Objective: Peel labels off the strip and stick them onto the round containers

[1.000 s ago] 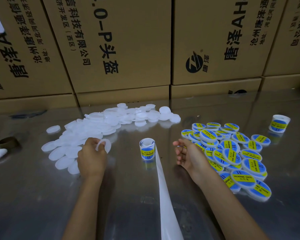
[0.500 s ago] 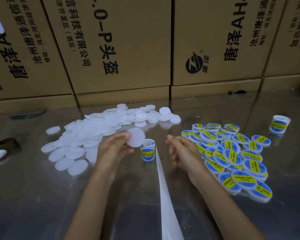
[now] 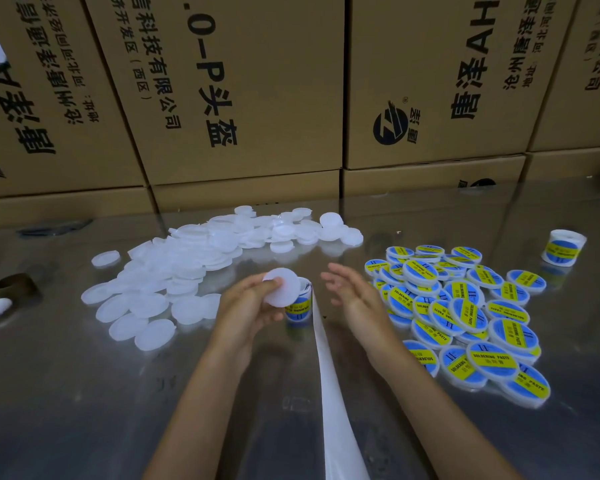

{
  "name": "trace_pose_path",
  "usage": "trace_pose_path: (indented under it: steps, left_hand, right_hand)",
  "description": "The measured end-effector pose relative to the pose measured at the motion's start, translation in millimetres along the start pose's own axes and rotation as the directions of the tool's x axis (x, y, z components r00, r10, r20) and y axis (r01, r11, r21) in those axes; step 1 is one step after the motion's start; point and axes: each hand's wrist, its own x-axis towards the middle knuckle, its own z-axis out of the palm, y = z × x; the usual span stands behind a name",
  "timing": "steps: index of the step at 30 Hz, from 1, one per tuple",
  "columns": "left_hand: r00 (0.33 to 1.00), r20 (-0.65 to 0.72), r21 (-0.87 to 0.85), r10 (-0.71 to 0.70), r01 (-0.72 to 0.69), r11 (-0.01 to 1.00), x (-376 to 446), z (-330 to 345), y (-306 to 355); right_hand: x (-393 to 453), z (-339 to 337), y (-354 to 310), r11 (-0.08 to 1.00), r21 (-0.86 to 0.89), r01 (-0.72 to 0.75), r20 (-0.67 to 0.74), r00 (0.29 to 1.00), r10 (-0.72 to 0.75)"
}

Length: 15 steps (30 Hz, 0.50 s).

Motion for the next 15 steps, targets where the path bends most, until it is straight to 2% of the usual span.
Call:
trace_pose_path:
  steps: [3, 5, 15]
  left_hand:
    - [0.999, -0.019, 0.012, -0.044, 0.044, 0.999, -0.5, 0.4, -2.2]
    - [0.999, -0.021, 0.017, -0.047, 0.048, 0.999, -1.3, 3.4, -4.6]
    - [0.997, -0.074, 0.001, 0.022, -0.022, 1.000, 2.5, 6.9, -15.3]
  right_hand:
    - [7.9, 6.0, 13.6, 0.994, -0.032, -0.107, 0.140, 0.984, 0.111]
    - [11.2, 8.3, 18.7, 0.990, -0.078, -0.118, 0.183, 0.974, 0.131]
    - [6.1, 5.5, 20.6, 0.963, -0.267, 0.027, 0.073, 0.997, -0.007]
